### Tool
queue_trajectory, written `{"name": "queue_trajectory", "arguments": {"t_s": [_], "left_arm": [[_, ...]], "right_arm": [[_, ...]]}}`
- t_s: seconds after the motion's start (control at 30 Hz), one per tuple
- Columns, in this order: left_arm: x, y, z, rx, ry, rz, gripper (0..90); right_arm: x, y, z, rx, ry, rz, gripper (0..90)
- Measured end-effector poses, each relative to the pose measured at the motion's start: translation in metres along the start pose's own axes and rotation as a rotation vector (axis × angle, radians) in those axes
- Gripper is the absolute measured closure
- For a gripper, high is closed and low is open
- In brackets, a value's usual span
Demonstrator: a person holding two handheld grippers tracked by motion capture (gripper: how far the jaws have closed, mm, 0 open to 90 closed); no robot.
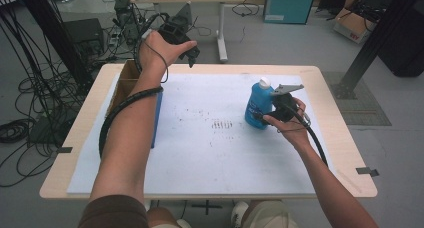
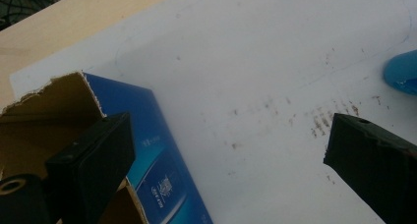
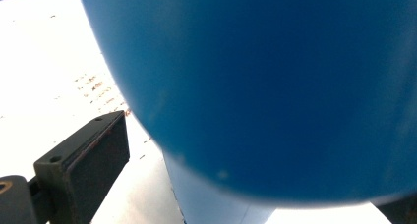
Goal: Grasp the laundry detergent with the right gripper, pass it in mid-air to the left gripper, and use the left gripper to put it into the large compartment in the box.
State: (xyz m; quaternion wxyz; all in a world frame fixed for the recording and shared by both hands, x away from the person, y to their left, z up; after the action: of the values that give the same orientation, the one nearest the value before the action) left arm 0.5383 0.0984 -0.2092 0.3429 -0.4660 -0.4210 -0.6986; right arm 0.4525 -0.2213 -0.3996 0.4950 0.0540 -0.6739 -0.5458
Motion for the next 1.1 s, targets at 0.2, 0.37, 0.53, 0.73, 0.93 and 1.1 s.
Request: {"name": "queue_trajectory", "arguments": {"t_s": [0.2, 0.37, 0.53, 0.73, 0.93, 1.1], "left_arm": [[-0.0005, -0.0007, 0.0005, 0.000, 0.000, 0.001, 5.2], [-0.0009, -0.0010, 0.0006, -0.001, -0.001, 0.002, 5.2], [-0.0008, -0.0007, 0.0008, -0.001, 0.001, 0.003, 5.2], [-0.0010, -0.0004, 0.0005, 0.001, 0.000, 0.003, 5.2], [-0.0008, -0.0006, 0.0012, 0.002, 0.001, 0.000, 5.2], [-0.0021, -0.0014, 0.0008, 0.006, -0.001, 0.003, 5.2]], "right_arm": [[-0.0003, 0.0000, 0.0007, 0.000, -0.001, -0.004, 2.0], [-0.0009, -0.0003, 0.0001, 0.004, -0.003, -0.004, 2.0], [-0.0013, -0.0006, 0.0000, 0.002, -0.006, -0.011, 2.0], [-0.0023, -0.0009, -0.0002, 0.002, -0.007, -0.016, 2.0], [-0.0031, -0.0006, 0.0001, 0.011, -0.006, -0.017, 2.0], [-0.0029, -0.0009, -0.0003, 0.004, -0.009, -0.020, 2.0]]}}
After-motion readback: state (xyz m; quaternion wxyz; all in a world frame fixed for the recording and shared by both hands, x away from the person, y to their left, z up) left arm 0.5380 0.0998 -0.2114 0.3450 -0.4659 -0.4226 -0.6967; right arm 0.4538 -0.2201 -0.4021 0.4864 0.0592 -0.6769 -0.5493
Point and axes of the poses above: each handheld gripper's, and its own axes: x roughly backward along the jaws, y roughly out of its top, z roughly to its left, the point moved 2 cm from there along -x, roughly forward along the jaws, and after that the axes turned 8 degrees about y, right-handed, at the moved point
